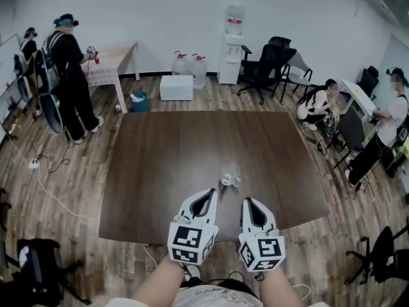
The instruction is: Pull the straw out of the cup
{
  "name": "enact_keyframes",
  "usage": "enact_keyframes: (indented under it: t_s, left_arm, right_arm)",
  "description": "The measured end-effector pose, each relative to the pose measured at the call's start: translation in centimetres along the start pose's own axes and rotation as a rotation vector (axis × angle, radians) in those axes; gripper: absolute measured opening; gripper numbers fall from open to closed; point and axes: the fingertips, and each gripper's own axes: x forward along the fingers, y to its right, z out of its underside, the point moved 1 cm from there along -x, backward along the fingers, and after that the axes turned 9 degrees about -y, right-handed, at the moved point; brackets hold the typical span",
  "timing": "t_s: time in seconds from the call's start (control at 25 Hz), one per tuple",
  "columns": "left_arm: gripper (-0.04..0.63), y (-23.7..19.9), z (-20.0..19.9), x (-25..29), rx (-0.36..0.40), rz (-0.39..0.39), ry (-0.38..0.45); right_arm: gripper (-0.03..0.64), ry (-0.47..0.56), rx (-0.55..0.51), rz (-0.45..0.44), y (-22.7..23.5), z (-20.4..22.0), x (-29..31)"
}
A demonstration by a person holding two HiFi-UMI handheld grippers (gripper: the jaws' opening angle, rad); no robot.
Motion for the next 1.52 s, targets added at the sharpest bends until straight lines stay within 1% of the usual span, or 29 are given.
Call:
enact_keyframes:
  t_s: [0.16,0.32,0.36,0.4,0.52,0.64,0.76,0.88,0.96,1.08,1.16,1.28,1.36,1.48,1.52]
  left_arm:
    - [0.002,-0.4,1.2,2.4,-0.001,0.019,-0.029]
    - [0.002,-1.2,1.9,3.7,-0.004,-0.001,-0.054]
    - [0.002,-1.4,1.9,4.1,-0.004,-0.009,-0.059]
    - [0.002,-1.7,2.0,4.5,-0.005,-0.018,-0.064]
    - [0.002,-2.3,2.2,5.9,-0.008,-0.054,-0.079]
    - [0.002,-2.8,2.3,7.4,-0.021,-0.093,-0.092]
    - [0.002,-3.5,2.9,8.7,-0.058,-0.134,-0.102]
    - [0.002,-3.9,4.0,9.5,-0.082,-0.17,-0.118]
    - [0.002,-4.1,4.7,10.0,-0.085,-0.19,-0.127]
    - [0.002,-4.6,6.1,10.3,-0.113,-0.21,-0.145]
    - [0.002,-5.2,6.7,10.1,-0.118,-0.237,-0.155]
    - [0.002,-6.3,7.3,9.7,-0.122,-0.275,-0.164]
    - [0.002,-6.9,7.6,9.7,-0.126,-0.291,-0.167]
    - [0.002,-7.5,8.0,9.7,-0.133,-0.303,-0.173]
    - [0.002,-7.6,8.1,9.7,-0.135,-0.303,-0.174]
  right_arm:
    - [0.012,-0.035,-0.019,0.02,1.7,0.7,2.2]
    - [0.018,-0.061,-0.052,0.011,2.5,1.3,4.5]
    - [0.033,-0.068,-0.069,0.0,2.7,1.5,5.3]
    - [0.066,-0.078,-0.088,-0.014,2.9,1.8,6.1]
    - [0.093,-0.127,-0.158,-0.045,4.0,3.3,8.9]
    - [0.126,-0.181,-0.261,-0.06,5.4,5.3,12.0]
    - [0.146,-0.229,-0.374,-0.077,6.3,7.8,15.0]
    - [0.156,-0.291,-0.446,-0.115,6.9,10.6,17.7]
    - [0.162,-0.317,-0.466,-0.133,7.2,11.9,19.3]
    - [0.163,-0.344,-0.471,-0.144,7.5,13.4,21.3]
    - [0.163,-0.36,-0.468,-0.155,7.3,14.1,22.5]
    - [0.163,-0.381,-0.467,-0.167,7.0,14.8,23.9]
    - [0.161,-0.378,-0.47,-0.164,7.0,14.7,24.5]
    - [0.128,-0.352,-0.471,-0.14,7.2,14.3,25.2]
    - [0.09,-0.346,-0.473,-0.126,7.3,14.3,25.3]
